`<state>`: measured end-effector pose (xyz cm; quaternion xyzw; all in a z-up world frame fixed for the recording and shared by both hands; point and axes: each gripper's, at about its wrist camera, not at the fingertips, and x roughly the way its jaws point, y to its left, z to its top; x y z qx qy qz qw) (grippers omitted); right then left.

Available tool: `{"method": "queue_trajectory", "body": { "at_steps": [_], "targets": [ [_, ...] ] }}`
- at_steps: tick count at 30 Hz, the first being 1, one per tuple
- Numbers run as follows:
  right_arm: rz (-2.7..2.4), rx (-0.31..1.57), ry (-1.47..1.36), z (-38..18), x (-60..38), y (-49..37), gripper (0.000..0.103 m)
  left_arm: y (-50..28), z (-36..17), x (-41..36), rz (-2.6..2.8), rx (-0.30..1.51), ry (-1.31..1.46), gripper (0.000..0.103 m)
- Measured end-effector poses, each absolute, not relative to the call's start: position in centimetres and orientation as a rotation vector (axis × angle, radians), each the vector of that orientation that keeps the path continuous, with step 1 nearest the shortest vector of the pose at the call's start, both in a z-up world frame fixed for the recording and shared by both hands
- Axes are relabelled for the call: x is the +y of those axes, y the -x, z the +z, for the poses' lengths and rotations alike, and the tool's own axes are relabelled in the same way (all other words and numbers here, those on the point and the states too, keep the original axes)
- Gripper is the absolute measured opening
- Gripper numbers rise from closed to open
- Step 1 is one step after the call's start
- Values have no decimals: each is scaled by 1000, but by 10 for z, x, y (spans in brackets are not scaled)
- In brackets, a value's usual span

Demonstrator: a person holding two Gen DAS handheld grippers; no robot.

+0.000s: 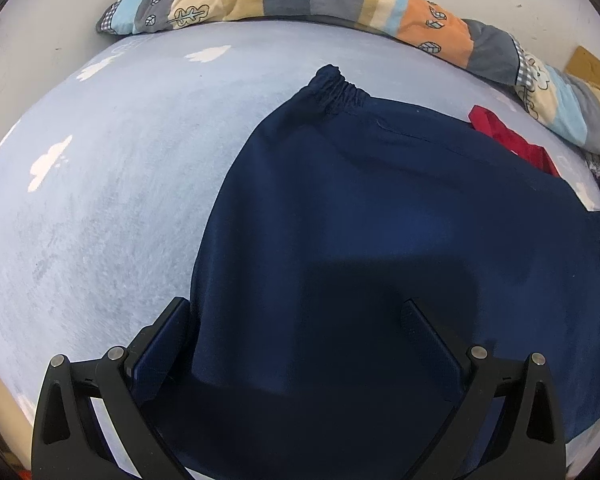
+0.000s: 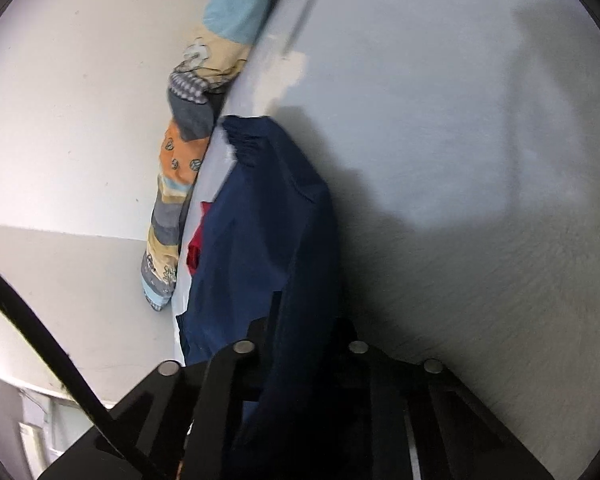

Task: Fold large clothes
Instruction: 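Lift the grasped side edge with the right tool and fold it across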

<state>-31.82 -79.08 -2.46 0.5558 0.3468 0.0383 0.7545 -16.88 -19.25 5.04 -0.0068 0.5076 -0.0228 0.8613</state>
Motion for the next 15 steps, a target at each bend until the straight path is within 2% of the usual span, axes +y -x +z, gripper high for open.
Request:
{"method": "queue_trajectory", "body": {
  "at_steps": [15],
  "targets": [
    [156,646,-1201,86,-717,314,11,177,55,-189,-52,1050,6,103]
  ]
}}
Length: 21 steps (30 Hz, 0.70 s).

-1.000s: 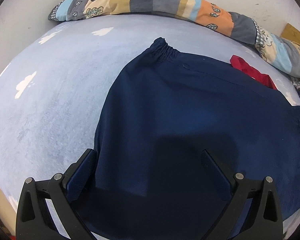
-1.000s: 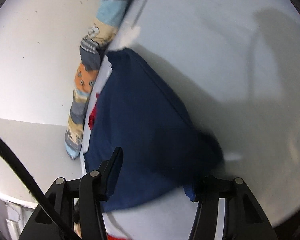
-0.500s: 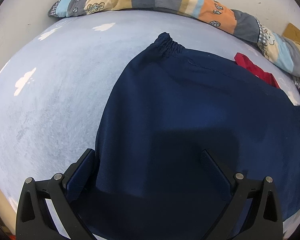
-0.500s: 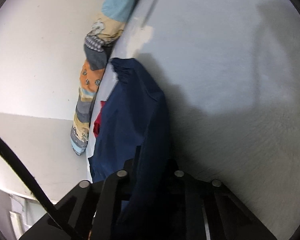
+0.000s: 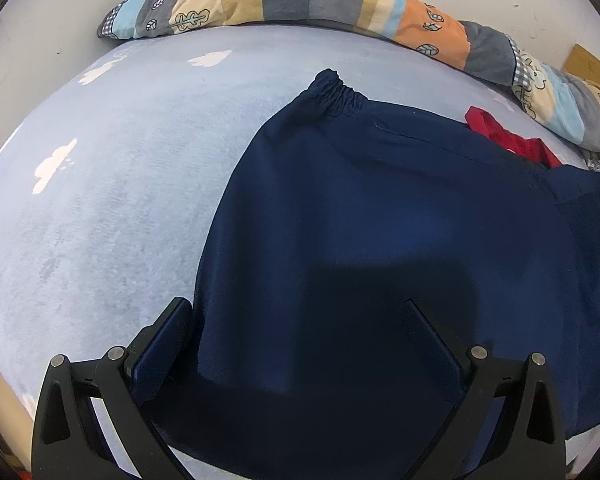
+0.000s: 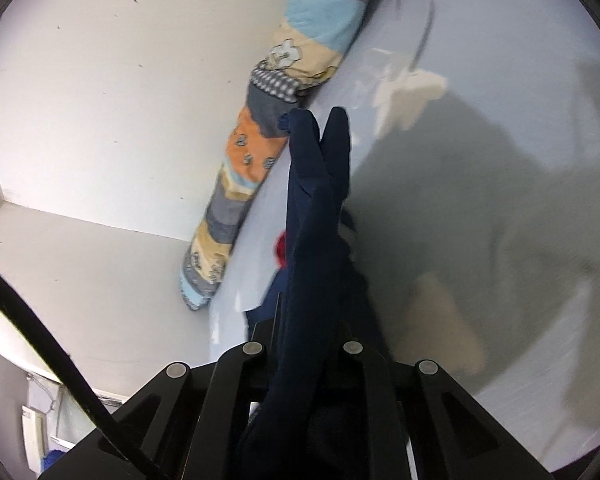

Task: Fold large clothes
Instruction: 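Lift the grasped side edge with the right tool and fold it across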

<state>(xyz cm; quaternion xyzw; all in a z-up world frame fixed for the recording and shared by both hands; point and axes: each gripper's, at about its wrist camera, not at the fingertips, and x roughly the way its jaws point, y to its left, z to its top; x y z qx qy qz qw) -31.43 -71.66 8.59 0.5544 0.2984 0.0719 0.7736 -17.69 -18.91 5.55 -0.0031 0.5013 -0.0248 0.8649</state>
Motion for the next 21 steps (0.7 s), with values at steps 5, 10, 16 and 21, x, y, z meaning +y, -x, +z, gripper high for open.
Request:
{"method": "queue_trajectory", "body": {
  "at_steps": [5,10,16,21],
  "targets": [
    [166,646,-1193,117,-677,298,11,182,67,-181,-66,1032,44,103],
    [200,642,-1189,142,-633,284,10,188,80,-170,-74,1007,85,103],
    [259,656,-1108,168,-576,252,4,197,102,-141,-57,960,144,103],
    [244,692,-1097,156,-564,241,4,203,112,-112,-31,939,200,103]
  ]
}}
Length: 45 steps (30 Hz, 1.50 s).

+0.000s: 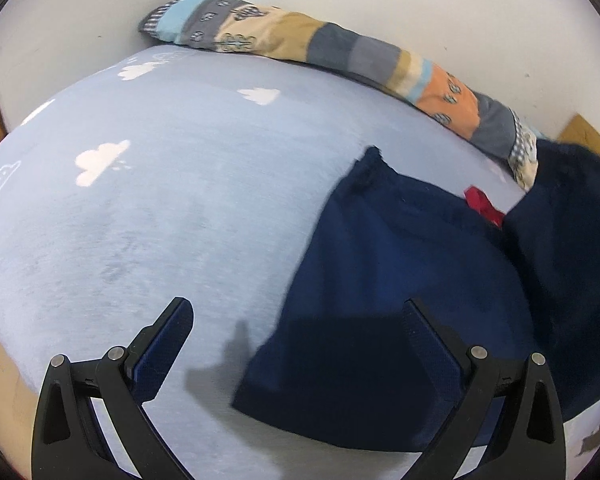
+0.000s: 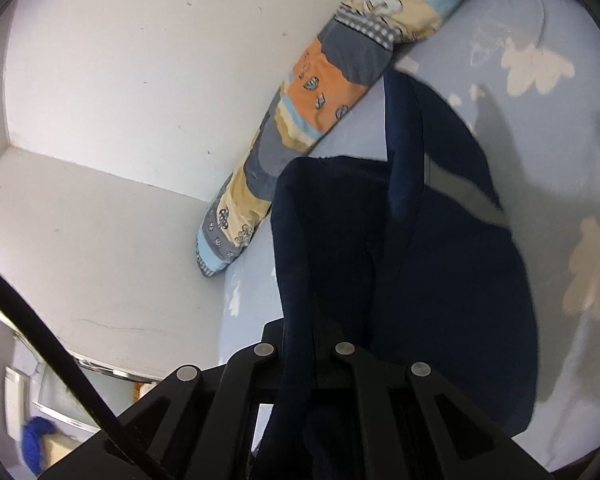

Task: Fold large clothes
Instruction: 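Lift the grasped side edge with the right tool and fold it across, then lower the folded side onto the jacket and open the right tool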

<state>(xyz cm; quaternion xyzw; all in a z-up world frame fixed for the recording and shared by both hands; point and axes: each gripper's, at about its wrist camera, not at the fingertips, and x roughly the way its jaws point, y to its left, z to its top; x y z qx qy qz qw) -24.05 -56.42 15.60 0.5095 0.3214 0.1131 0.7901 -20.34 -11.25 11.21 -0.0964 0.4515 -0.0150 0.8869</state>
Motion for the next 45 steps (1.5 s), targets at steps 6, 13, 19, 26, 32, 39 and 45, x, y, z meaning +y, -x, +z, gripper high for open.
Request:
{"method": "queue_trajectory", "body": {
  "at_steps": [6,13,19,26,32,39,45],
  "targets": [
    [275,690,-1112,169,-538,231,4,205,123,-98,-20,912,256,103],
    [299,713,-1031,177,-467,205,4,210,145,-55,47,851,328,103],
    [260,787,-804,138,-377,176,4,218,155,0,152,813,388,103],
    [211,923,-573,53,-303,158,4,220,154,25,193,813,402,103],
    [207,941,-425,18,-292,162,4,214,155,9,165,818,369,103],
    [247,959,-284,26,-278,173,6,211,153,-7,152,823,348,103],
    [439,906,-200,61,-283,203,49,209,150,-7,148,831,355,103]
  ]
}}
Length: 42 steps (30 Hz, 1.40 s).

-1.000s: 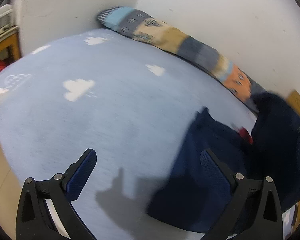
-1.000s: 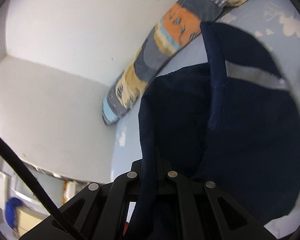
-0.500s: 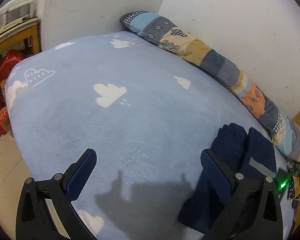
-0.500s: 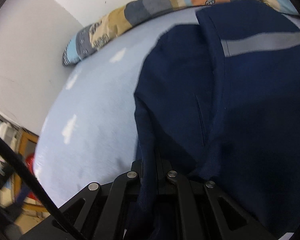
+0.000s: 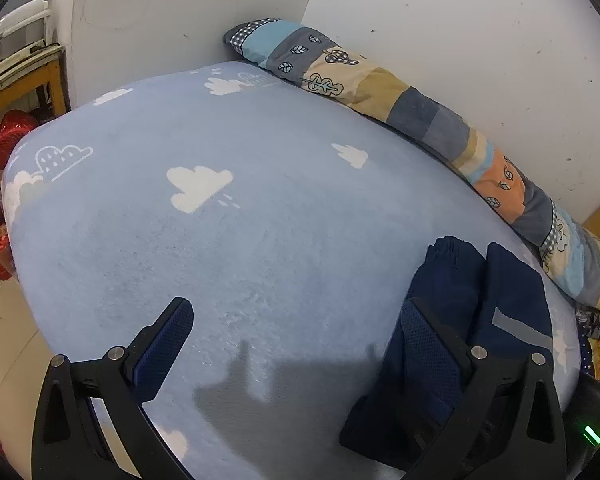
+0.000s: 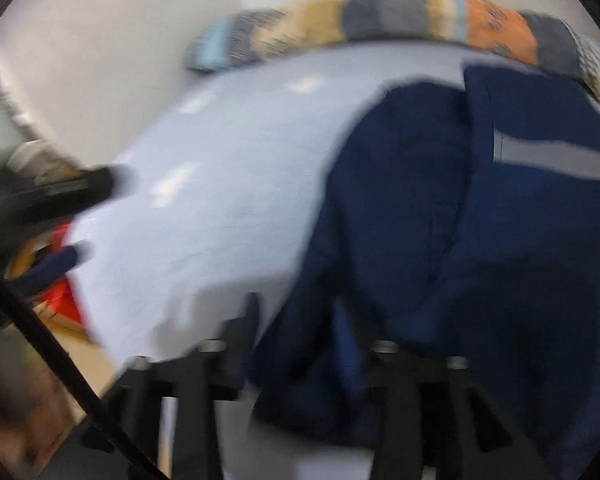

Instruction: Fold large clothes

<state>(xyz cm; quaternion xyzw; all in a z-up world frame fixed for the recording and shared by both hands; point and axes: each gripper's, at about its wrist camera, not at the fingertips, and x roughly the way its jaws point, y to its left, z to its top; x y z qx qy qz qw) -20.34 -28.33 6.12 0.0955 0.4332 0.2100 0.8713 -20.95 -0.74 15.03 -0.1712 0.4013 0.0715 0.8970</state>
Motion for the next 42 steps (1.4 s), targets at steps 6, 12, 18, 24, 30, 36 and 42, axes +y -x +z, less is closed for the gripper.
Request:
{"method": "queue_trajectory", "body": {
  "at_steps": [6,12,18,24,30,36,42],
  "targets": [
    [358,585,-113,111,-376,313,84,209,146,-16,107,845,361,103],
    [-7,596,148,65,-445,361,85,206,143,-34,75,857,356,103],
    [-54,586,401,27,-419,357,83,206,139,-57,-7,870,319,103],
    [-73,558,442,21,-394,327,83,212,133,-113,-305,906,177,103],
    [-181,576,467,11,-387,303,63,205,98,-169,-324,960,-63,88],
    [-159,630,424,12,-401,317,19,206,66,-162,-183,1047,-214,36],
    [-94,788,74,8,-444,314,19,217,81,-134,-217,1045,-61,38]
  ]
}}
